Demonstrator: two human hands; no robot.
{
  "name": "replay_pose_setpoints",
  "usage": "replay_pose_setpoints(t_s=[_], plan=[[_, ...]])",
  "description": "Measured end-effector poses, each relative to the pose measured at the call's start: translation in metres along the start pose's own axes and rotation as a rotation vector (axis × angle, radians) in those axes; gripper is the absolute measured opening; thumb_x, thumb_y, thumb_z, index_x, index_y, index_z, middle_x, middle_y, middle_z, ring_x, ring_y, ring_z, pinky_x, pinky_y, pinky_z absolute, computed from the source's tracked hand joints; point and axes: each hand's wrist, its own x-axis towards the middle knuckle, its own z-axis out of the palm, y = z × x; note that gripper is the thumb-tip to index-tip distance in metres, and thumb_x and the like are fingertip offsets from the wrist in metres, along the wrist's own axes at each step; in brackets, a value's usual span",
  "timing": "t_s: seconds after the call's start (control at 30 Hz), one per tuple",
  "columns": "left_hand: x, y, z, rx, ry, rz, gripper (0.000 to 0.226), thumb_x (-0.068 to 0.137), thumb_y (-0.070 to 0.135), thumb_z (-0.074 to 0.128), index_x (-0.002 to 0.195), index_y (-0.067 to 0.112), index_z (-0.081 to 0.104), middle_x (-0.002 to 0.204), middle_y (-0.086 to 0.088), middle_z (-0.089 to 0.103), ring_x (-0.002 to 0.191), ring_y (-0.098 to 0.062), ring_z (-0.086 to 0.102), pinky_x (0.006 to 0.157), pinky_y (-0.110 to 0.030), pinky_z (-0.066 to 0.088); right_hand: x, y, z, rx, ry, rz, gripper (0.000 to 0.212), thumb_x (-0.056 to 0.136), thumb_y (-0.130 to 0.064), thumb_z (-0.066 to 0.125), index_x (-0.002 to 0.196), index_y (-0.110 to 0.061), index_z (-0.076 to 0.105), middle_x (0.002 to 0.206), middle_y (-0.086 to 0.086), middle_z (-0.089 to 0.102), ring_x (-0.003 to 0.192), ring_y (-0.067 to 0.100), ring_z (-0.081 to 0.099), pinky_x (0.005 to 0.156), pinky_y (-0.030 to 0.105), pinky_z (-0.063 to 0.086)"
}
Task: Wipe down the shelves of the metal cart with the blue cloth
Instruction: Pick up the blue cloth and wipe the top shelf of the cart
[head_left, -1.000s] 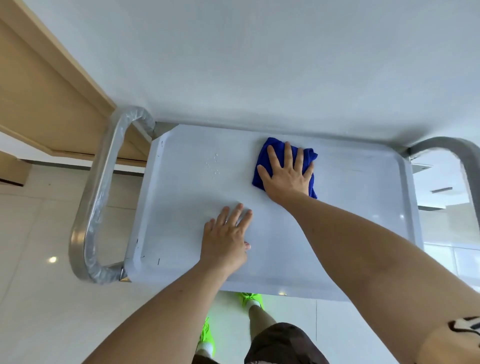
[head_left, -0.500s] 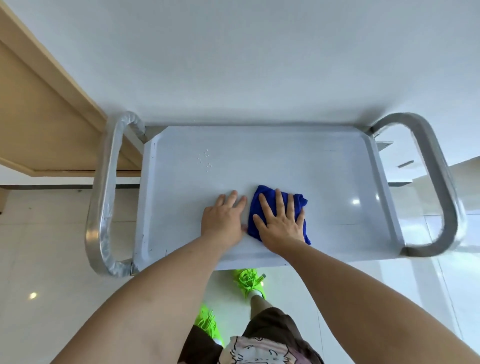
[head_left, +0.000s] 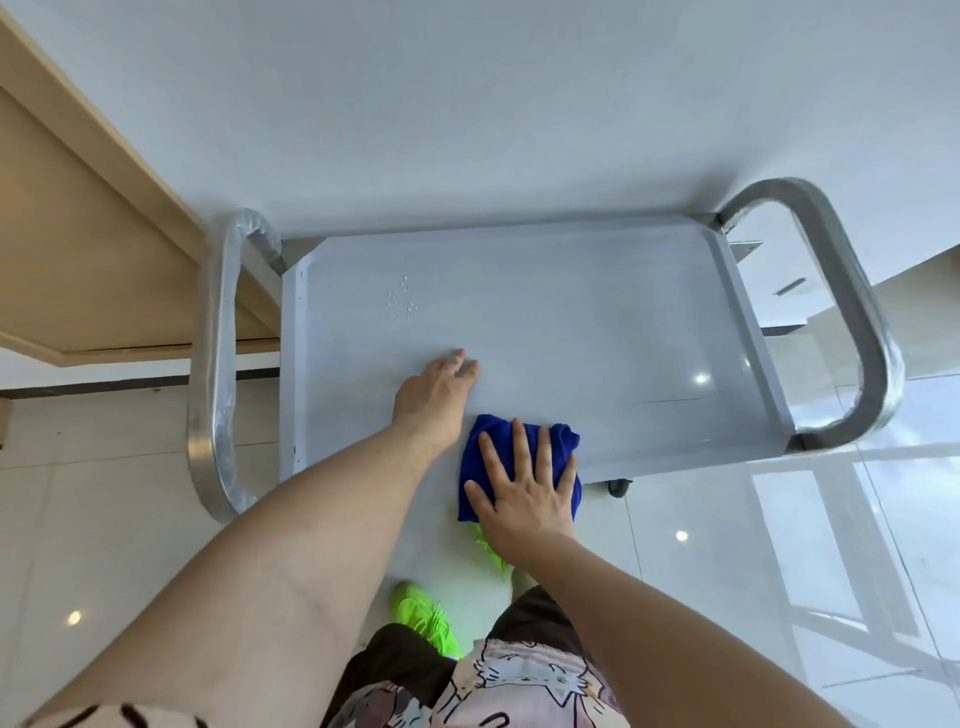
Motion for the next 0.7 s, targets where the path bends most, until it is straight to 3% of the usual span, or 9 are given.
replay_pose_setpoints(t_s=[0.1,0.23,0.43,0.6,0.7], plan=[[-0.008,-0.007,0.003,0.024,0.095,-0.126,0.081,0.086,0.020,0.067,0.151,0.024,0.020,0.163,-0.004,0.010,0.144,-0.027,0.020,0.105,-0.040,0.037,-0.003,-0.018,0.004,-0.013,0.000,-0.050,0.066,0.092,-0.071,0.000,0.151,-0.048,-0.018,0.163,-0.002,-0.027,0.139,0.028,-0.044,0.109,0.062,-0.025],[-0.022,-0.033,0.007,0.008,0.109,-0.239,0.093,0.084,0.058,0.064,0.154,0.025,0.012,0.163,-0.007,0.008,0.147,-0.034,0.013,0.113,-0.046,0.027,-0.002,-0.040,0.008,-0.047,0.001,-0.062,0.067,0.093,-0.071,0.003,0.151,-0.046,-0.018,0.164,0.001,-0.025,0.141,0.034,-0.039,0.110,0.067,-0.020],[-0.038,-0.088,0.009,-0.088,0.139,-0.323,0.065,0.096,0.046,0.049,0.153,0.030,0.021,0.163,-0.007,0.013,0.147,-0.035,0.012,0.115,-0.055,0.022,0.010,-0.053,0.004,-0.078,0.004,-0.108,0.067,0.091,-0.076,0.002,0.151,-0.049,-0.014,0.165,0.000,-0.021,0.146,0.038,-0.028,0.108,0.069,-0.018],[-0.031,-0.111,0.008,-0.113,0.109,-0.323,0.073,0.095,0.036,0.055,0.154,0.028,0.014,0.164,-0.007,0.006,0.150,-0.032,0.005,0.118,-0.054,0.018,0.043,-0.063,-0.002,-0.091,0.043,-0.174,0.071,0.088,-0.080,0.003,0.150,-0.052,-0.016,0.166,0.000,-0.019,0.147,0.037,-0.026,0.109,0.068,-0.020],[-0.024,-0.115,0.005,-0.071,0.125,-0.329,0.077,0.090,0.041,0.062,0.153,0.028,0.019,0.163,-0.007,0.012,0.148,-0.029,0.012,0.115,-0.052,0.026,0.075,-0.068,-0.008,-0.109,0.093,-0.222,0.072,0.088,-0.082,0.004,0.152,-0.050,-0.013,0.167,0.000,-0.013,0.149,0.037,-0.021,0.112,0.068,-0.015]])
